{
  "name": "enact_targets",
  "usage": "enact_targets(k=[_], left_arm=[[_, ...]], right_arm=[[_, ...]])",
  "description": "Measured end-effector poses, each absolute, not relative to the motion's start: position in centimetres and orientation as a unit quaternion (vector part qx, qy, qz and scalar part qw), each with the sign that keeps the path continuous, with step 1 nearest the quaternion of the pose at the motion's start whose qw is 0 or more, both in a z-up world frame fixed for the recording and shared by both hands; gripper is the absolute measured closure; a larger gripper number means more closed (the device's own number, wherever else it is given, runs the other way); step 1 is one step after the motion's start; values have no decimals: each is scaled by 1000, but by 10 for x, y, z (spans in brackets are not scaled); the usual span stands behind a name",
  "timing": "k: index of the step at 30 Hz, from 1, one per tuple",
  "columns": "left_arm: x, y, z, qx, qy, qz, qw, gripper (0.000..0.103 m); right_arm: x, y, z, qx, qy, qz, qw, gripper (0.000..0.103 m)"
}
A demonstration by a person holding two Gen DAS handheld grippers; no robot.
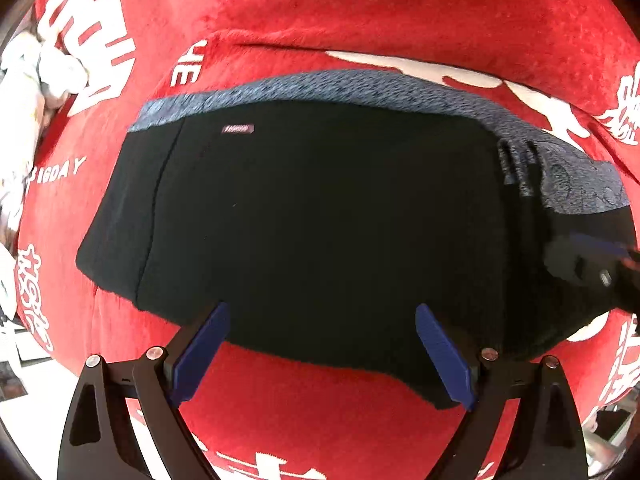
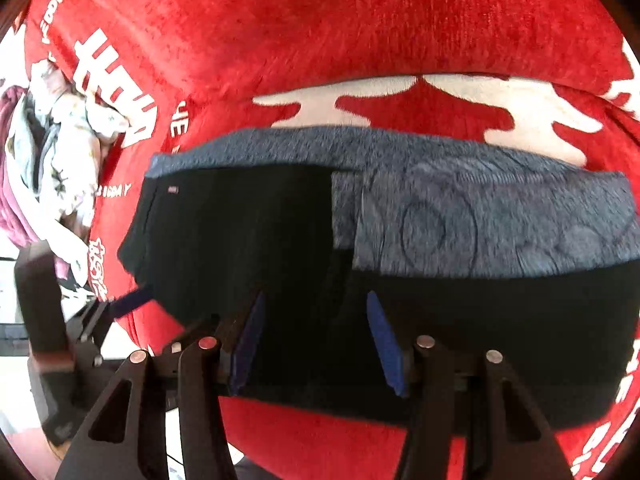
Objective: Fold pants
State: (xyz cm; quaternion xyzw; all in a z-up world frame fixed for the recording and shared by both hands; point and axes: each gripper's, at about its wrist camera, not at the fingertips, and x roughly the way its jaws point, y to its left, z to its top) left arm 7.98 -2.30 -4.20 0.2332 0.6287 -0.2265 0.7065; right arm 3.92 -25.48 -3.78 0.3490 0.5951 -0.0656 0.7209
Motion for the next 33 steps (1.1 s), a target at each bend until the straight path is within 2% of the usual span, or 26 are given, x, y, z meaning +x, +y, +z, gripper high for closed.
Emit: enact_targets(k=[23, 33], left_arm=[[96, 18, -48, 218, 644, -204, 704, 8], [108, 50, -53, 188, 657, -186, 706, 8]], right_arm=[[20, -209, -15, 313, 621, -106, 711, 44], [33, -188, -25, 274, 639, -111, 710, 43]])
